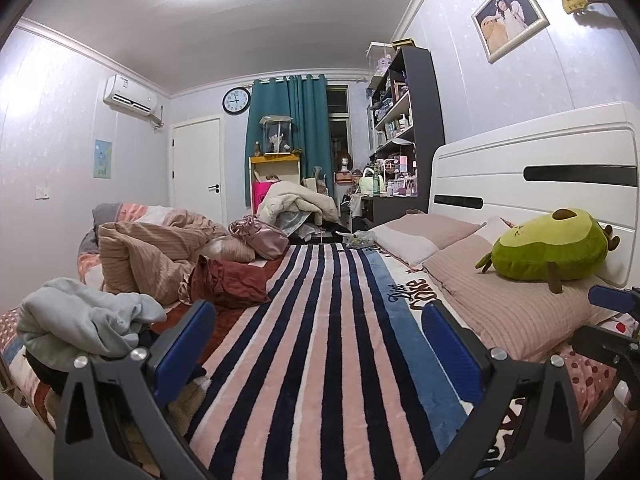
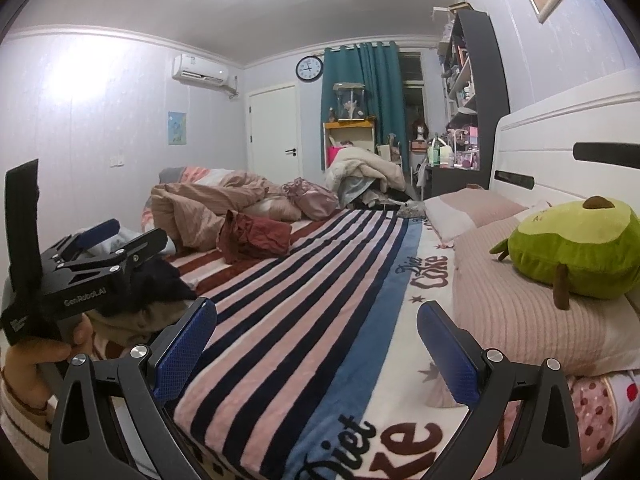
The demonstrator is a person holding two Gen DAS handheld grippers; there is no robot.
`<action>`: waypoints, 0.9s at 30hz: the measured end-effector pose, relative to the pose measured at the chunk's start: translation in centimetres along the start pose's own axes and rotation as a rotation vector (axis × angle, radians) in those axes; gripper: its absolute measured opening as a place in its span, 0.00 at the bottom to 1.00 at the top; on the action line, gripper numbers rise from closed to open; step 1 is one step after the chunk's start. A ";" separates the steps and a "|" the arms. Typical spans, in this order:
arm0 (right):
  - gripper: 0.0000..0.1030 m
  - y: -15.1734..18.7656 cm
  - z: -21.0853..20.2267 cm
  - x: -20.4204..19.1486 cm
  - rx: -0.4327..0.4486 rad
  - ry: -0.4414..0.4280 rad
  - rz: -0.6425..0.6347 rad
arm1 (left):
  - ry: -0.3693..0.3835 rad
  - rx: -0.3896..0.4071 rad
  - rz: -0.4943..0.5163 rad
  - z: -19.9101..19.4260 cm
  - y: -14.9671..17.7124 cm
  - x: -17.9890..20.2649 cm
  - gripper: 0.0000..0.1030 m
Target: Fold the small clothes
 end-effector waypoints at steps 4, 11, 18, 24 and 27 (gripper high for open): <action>0.97 0.4 -0.1 0.4 0.000 -0.007 0.035 | -0.002 -0.003 0.006 0.0 0.0 0.1 0.99; 0.97 0.7 -0.2 0.6 -0.001 -0.002 0.038 | 0.002 -0.006 0.009 0.1 0.1 0.3 0.99; 0.97 0.4 -0.5 0.7 0.010 -0.002 0.020 | 0.005 -0.010 0.009 0.4 0.0 0.7 0.99; 0.97 0.1 -0.2 1.0 0.017 -0.016 0.037 | -0.007 -0.012 0.010 0.7 -0.1 1.0 0.99; 0.97 0.0 0.0 1.0 0.013 -0.016 0.027 | -0.010 -0.015 0.008 0.9 -0.1 0.9 0.99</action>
Point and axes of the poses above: each gripper's, at about its wrist camera, not at the fingertips, and z roughly the way its jaws point, x to its right, y to its underside, the point moved 7 cm from there along z, roughly the way its jaws point, and after that the axes turned 7 degrees about -x, right-handed, at the moved point
